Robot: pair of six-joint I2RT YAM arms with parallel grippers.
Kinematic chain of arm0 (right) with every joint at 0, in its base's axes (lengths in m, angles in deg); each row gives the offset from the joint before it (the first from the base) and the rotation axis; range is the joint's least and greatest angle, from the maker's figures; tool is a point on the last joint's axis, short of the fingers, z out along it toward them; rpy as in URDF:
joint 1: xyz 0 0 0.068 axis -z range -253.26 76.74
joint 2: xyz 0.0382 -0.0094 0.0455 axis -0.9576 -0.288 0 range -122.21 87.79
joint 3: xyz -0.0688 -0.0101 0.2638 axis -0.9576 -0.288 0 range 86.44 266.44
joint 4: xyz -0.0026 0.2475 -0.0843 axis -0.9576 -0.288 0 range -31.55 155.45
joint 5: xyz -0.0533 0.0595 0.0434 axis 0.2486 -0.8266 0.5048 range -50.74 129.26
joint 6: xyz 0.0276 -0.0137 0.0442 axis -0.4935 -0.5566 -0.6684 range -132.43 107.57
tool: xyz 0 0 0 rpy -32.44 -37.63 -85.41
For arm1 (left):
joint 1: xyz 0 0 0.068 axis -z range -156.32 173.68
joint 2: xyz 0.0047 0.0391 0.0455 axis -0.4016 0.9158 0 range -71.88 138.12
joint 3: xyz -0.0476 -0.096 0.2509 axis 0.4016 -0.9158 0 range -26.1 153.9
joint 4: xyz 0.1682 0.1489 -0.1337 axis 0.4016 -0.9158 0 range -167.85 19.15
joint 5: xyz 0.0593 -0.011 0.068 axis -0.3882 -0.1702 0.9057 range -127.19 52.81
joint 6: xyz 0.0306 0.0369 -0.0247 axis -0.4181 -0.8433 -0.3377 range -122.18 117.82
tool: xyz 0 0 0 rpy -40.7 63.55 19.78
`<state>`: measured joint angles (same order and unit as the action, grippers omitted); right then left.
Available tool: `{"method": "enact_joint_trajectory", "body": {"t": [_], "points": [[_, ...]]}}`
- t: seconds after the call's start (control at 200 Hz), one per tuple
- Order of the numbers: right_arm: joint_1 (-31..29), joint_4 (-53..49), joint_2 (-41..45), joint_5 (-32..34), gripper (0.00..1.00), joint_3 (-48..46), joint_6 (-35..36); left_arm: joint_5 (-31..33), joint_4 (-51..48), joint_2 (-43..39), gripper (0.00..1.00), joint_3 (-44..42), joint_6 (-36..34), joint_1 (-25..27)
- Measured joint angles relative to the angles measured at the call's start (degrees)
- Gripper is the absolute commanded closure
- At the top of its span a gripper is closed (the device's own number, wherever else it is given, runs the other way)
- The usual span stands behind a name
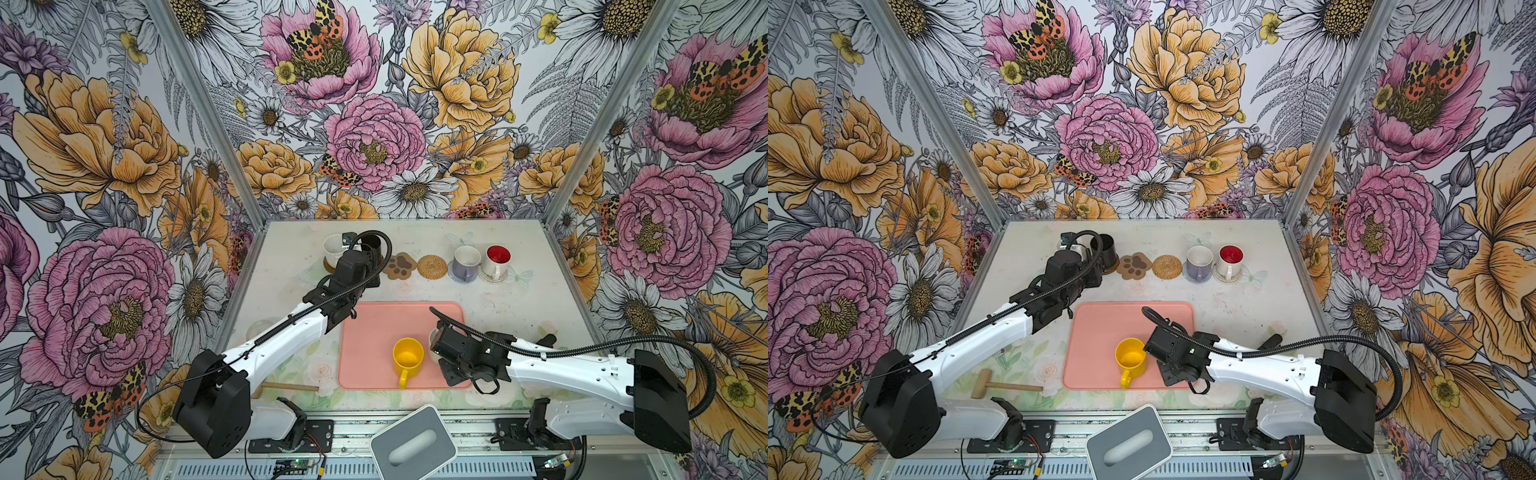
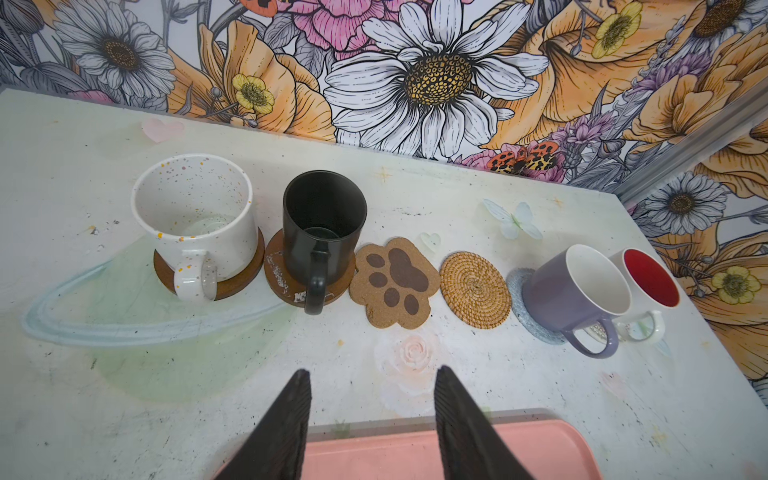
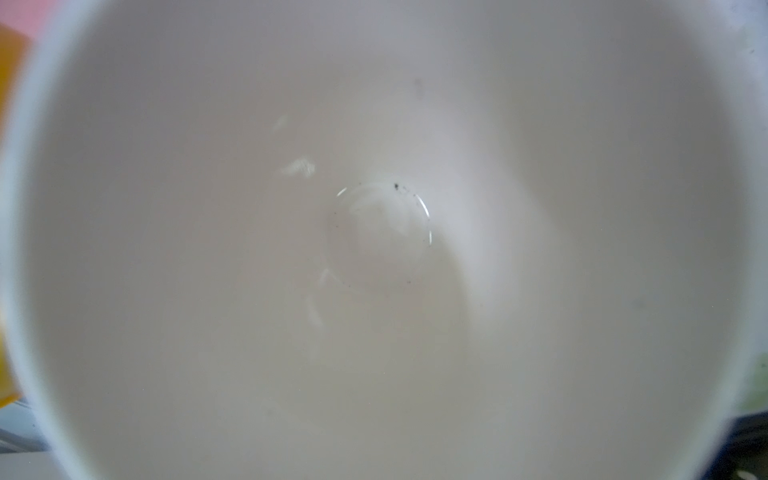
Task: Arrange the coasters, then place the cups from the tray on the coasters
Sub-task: 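Lower right gripper into the white mug and grasp its rim, then lift the white mug with right gripper and carry it toward the woven coaster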
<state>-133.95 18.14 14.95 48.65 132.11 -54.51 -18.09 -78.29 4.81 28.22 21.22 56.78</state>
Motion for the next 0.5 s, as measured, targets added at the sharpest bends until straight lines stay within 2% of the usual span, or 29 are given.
{"method": "enact_joint_trajectory", "body": {"t": [0.22, 0.5], "points": [[0.52, 0.0, -0.31, 1.18, 1.0, 1.88, 0.83, 0.0, 0.0, 0.0, 0.5, 0.0, 0.0, -0.02], [6.54, -0.2, -1.22, 2.01, 1.0, 4.76, 2.71, 0.0, -0.02, 0.0, 0.5, 0.0, 0.0, -0.02]]}}
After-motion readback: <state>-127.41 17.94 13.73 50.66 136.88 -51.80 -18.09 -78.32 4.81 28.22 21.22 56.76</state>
